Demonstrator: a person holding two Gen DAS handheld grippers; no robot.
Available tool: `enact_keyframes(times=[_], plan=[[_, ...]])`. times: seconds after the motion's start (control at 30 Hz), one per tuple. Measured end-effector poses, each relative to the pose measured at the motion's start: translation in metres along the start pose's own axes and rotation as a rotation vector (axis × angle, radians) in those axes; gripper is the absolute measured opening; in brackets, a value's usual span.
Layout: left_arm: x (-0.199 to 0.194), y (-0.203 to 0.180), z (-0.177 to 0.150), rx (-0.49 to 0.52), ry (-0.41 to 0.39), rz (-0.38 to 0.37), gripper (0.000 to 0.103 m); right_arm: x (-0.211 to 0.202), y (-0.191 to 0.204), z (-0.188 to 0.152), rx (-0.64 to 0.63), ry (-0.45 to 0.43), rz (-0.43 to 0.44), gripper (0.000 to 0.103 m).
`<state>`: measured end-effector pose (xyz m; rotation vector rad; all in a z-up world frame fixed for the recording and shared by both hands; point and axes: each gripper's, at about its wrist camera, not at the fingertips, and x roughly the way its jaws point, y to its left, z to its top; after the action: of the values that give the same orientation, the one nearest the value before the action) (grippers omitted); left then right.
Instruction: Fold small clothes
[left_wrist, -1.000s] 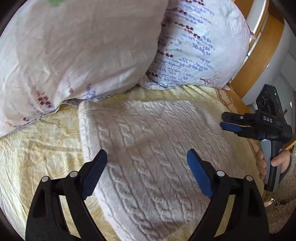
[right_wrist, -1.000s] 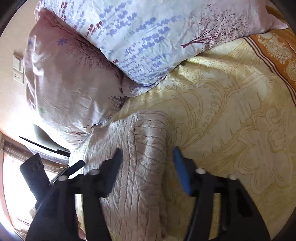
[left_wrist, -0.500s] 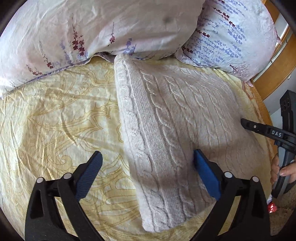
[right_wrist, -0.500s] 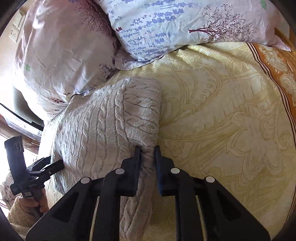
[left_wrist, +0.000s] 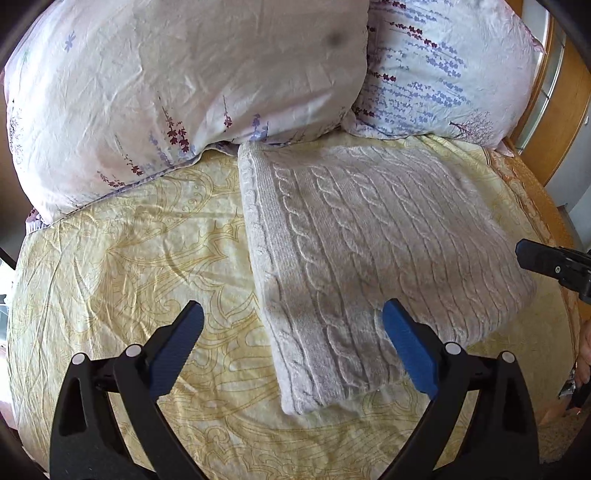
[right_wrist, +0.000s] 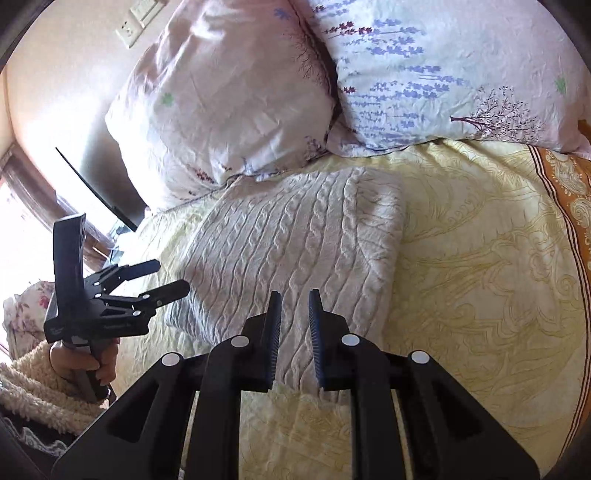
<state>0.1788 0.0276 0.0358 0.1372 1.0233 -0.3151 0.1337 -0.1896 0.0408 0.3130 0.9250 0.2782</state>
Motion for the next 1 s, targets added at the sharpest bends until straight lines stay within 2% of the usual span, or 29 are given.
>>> enact_keyframes(times=[0.27,0.4,0.5,0.57,0.67,0.7,0.77,0.83,0.9,1.0], plan=[[0.012,0.003,-0.010,-0.009,0.054,0.042,0.097,0.014,0.000,-0.022,-0.024,0.077,-0.134,0.016],[0.024,0.006,-0.017,-0.009,0.087,0.070,0.099,0.019,-0.005,-0.030,-0.042,0.081,-0.193,0.016],[0.022,0.013,-0.018,-0.059,0.092,0.034,0.099,0.018,-0.006,-0.027,-0.037,0.081,-0.205,0.016],[0.005,0.014,-0.019,-0.060,0.037,0.010,0.096,0.003,-0.001,-0.026,-0.014,0.021,-0.198,0.016],[-0.026,0.012,-0.022,-0.074,-0.090,-0.033,0.096,-0.014,0.011,-0.027,-0.054,-0.070,-0.214,0.022],[-0.033,0.010,-0.020,-0.079,-0.126,-0.043,0.096,-0.014,0.013,-0.027,-0.064,-0.076,-0.218,0.025],[-0.040,0.003,-0.013,-0.085,-0.173,-0.090,0.096,-0.008,0.014,-0.023,-0.070,-0.067,-0.233,0.037],[-0.039,-0.012,-0.004,-0.062,-0.188,-0.140,0.096,-0.003,0.017,-0.022,-0.082,-0.071,-0.243,0.040],[-0.032,-0.029,0.001,-0.005,-0.182,-0.145,0.096,0.005,0.018,-0.021,-0.101,-0.064,-0.263,0.040],[-0.007,-0.045,-0.001,0.028,-0.111,-0.162,0.096,0.020,0.016,-0.026,-0.108,-0.018,-0.295,0.040]])
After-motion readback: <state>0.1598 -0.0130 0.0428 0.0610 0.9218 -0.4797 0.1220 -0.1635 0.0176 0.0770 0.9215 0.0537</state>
